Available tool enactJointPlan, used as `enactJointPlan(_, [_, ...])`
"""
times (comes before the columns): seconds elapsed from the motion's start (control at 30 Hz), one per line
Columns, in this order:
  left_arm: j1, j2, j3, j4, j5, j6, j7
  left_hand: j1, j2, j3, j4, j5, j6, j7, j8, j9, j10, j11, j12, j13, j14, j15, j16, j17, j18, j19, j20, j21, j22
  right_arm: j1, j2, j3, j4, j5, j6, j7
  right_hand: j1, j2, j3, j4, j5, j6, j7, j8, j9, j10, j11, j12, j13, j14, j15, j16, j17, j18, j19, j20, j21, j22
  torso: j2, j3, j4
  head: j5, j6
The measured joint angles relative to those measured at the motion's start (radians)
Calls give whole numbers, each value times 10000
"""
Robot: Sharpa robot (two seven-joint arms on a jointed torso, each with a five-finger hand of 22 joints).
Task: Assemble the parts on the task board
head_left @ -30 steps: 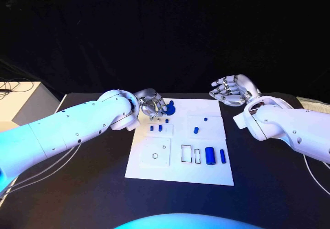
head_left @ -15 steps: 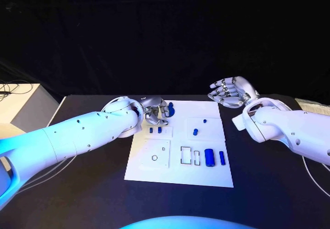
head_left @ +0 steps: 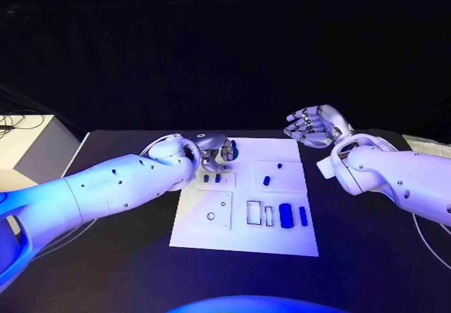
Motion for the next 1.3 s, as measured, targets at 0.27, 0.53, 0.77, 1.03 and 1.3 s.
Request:
enactJointPlan(0.27, [-3,108,-10,-71,-263,114,-248,0,0,267,-66,0,232,-50,-26,-167,128,-126,-188,-192,456,-65,366,358,-155,603,-72,754,879,0,0,0,4,0,-1,1,0,0,0,0,0,0,0,0,0,0,0,0,0,0,0,0,0,0,0,0,0,0,-3,13,-6,9,-4])
enactJointPlan(0.53, [-8,240,-30,-239,-421,456,-515,0,0,346,-66,0,232,-50,-74,-228,181,-104,-274,-255,513,-76,425,405,-154,693,-88,893,1056,0,4,0,11,0,-2,2,0,0,0,0,0,0,0,0,1,0,0,0,-4,0,0,0,0,1,0,0,0,1,-6,18,-6,11,-35])
enactJointPlan(0.77, [-15,342,-40,-365,-463,685,-658,0,0,392,-78,0,266,-16,-133,-257,206,-79,-313,-291,565,-100,463,416,-312,819,-107,1014,1200,0,4,0,16,0,-2,2,39,39,0,0,0,0,0,-40,1,0,0,0,-8,0,0,0,-15,0,0,0,0,-30,-4,18,-12,-6,-40])
enactJointPlan(1.03, [-37,448,-44,-460,-465,743,-741,58,58,610,-138,0,379,20,-181,-319,395,-71,-454,-384,671,-64,515,463,-310,978,-124,1223,1448,0,6,0,23,0,-1,2,41,40,1,0,0,0,0,-39,2,0,0,0,-7,-1,0,0,-15,1,0,0,0,-30,5,19,-16,-31,-57])
enactJointPlan(1.3, [-51,476,-44,-506,-459,742,-805,162,162,885,-276,0,534,38,-181,-368,502,-67,-571,-457,742,-64,555,461,-310,1014,-87,1289,1536,2,1,0,34,0,0,1,41,40,1,0,0,0,0,-39,2,0,0,0,-7,-1,0,0,-15,0,0,0,0,-29,4,19,-7,-60,-80])
